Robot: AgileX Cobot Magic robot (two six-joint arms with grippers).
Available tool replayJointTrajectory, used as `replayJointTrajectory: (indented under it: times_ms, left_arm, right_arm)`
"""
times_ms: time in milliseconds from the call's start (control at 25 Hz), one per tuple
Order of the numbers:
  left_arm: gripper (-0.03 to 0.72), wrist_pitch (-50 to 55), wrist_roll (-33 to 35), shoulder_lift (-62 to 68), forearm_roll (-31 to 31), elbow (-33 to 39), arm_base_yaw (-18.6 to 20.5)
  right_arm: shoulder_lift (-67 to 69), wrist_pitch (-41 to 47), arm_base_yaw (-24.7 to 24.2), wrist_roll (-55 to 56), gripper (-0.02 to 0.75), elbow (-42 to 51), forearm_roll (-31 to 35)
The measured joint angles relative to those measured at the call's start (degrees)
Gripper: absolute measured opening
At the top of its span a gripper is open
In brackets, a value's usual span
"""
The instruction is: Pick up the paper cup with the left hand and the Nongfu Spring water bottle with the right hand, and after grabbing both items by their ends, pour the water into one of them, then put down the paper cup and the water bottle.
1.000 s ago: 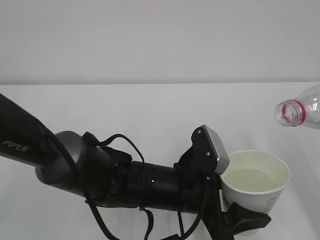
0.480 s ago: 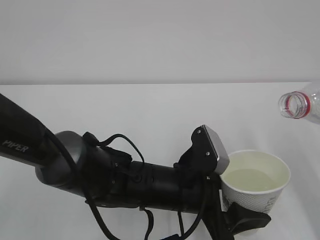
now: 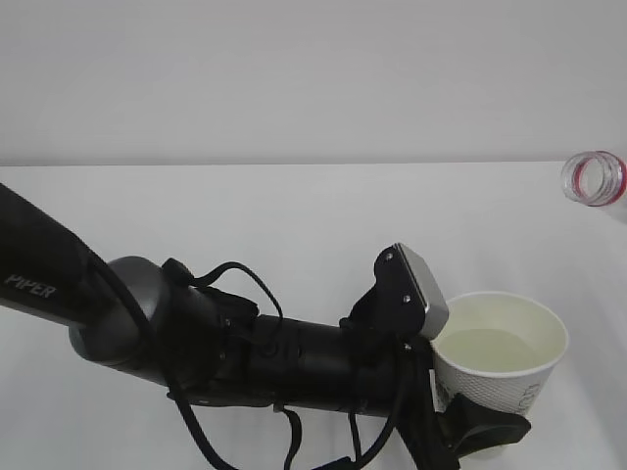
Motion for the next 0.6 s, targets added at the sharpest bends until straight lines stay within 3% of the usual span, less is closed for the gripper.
replayJointTrajectory:
  times_ms: [600]
  left_arm:
    - [0.543,0.0,0.0,0.0,0.0,0.0,0.0]
  right_arm:
    - [0.0,-0.13,0.0,13.89,0.401,0.0,0.65]
